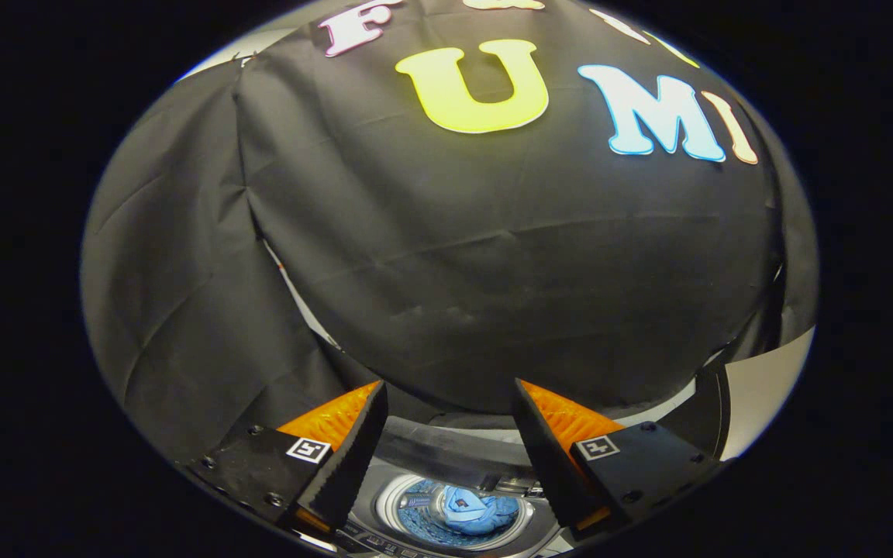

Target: Put the clothes into the washing machine and then close the washing machine lid.

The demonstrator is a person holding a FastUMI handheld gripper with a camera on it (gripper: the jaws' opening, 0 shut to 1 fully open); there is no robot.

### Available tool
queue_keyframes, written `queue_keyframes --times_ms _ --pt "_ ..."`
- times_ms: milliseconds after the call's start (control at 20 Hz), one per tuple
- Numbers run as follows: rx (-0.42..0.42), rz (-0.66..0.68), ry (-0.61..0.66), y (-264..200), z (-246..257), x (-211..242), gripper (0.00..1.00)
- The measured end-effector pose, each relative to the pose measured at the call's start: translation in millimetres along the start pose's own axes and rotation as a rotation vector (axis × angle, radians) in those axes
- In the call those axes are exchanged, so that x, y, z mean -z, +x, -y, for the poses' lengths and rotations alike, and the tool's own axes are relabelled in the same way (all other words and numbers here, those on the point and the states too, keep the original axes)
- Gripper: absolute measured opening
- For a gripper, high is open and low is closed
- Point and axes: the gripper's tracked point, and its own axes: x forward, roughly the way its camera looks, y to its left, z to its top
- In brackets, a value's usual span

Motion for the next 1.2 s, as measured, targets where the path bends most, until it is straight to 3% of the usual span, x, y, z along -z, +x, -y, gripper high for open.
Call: queue_keyframes --times_ms 350,850,1200 --pt "0.046 -0.077 0.014 34.5 9.8 17.8 0.99" --pt "-0.009 -0.199 0.041 34.0 -7.6 53.9 0.97" --pt "-0.018 -0.110 -0.005 4.7 -19.7 75.6 0.97"
